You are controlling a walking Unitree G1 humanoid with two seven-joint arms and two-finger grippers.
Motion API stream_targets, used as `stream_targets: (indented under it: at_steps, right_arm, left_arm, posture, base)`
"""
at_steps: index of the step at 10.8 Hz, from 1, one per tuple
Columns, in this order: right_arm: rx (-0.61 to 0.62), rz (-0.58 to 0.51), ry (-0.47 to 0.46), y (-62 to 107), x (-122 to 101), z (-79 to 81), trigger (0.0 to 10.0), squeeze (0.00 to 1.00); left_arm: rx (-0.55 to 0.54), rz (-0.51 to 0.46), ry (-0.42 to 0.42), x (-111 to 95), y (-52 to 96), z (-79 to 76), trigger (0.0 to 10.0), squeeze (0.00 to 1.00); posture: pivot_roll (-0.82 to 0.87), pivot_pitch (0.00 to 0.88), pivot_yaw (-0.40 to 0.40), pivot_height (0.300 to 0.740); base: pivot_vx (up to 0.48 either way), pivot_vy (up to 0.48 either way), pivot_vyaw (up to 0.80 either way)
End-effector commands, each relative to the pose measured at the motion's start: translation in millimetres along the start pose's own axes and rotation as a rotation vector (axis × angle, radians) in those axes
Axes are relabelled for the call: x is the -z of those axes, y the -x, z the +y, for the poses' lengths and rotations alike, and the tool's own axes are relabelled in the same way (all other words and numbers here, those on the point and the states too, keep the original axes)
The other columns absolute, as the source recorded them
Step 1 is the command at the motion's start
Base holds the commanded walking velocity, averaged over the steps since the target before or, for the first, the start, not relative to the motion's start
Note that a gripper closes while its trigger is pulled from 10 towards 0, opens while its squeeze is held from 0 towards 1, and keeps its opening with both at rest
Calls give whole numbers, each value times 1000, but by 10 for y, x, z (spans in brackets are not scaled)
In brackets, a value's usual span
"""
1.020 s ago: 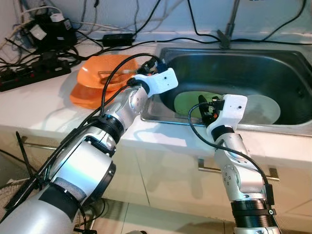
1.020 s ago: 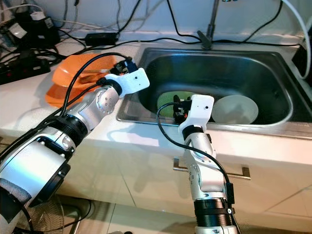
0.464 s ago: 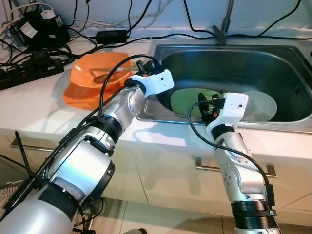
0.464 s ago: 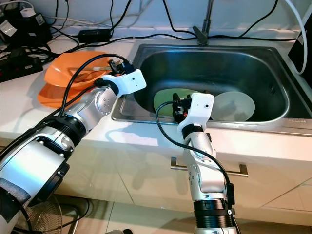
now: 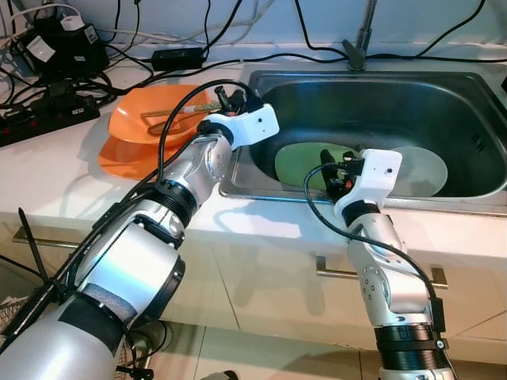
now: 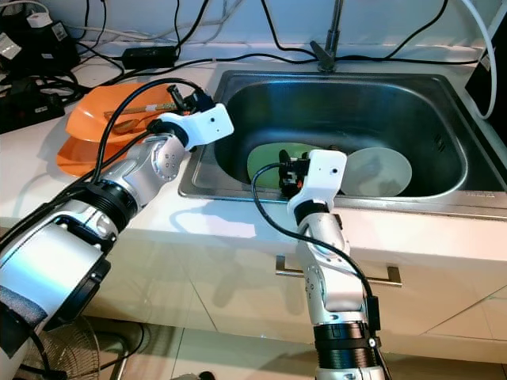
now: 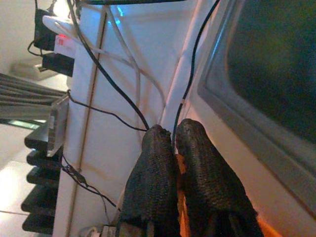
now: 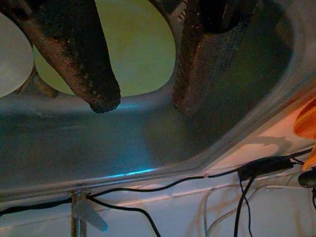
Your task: Kitchen organization
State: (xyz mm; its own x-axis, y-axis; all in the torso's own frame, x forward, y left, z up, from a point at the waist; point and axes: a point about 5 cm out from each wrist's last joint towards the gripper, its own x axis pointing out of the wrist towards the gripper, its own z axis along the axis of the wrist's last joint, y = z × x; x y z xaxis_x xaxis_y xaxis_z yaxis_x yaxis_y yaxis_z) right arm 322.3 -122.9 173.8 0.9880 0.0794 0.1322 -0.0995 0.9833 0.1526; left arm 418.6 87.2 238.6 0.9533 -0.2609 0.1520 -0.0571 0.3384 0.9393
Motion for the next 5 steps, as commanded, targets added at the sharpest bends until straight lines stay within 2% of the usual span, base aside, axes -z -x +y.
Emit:
stream_targets:
  at_steps: [1,2,4,5]
  right_arm:
    - [31,85,-10,21,176,-54,10000,0]
    - [28,85,-11,1,178,-52,10000,0]
    - [22,76,-10,-54,162,-44,10000,0]
    - [19,73,-10,-75,158,-37,10000,0]
  left_arm:
    - [-44,-11,-44,-18,-27,114,0,0]
    - [-60,-33,-65,-61,-37,144,0,0]
    - [-148,-154,-128,-260,-55,277,0,0]
    - [-182,-195,-128,-328,-54,335,0,0]
  posture:
    - [41,146,82,740]
    - [46,141,81,740]
    - [65,123,76,740]
    - [71,117,73,740]
  base:
    - [0,0,0]
    - [0,0,0]
    - [0,0,0]
    - [0,0,0]
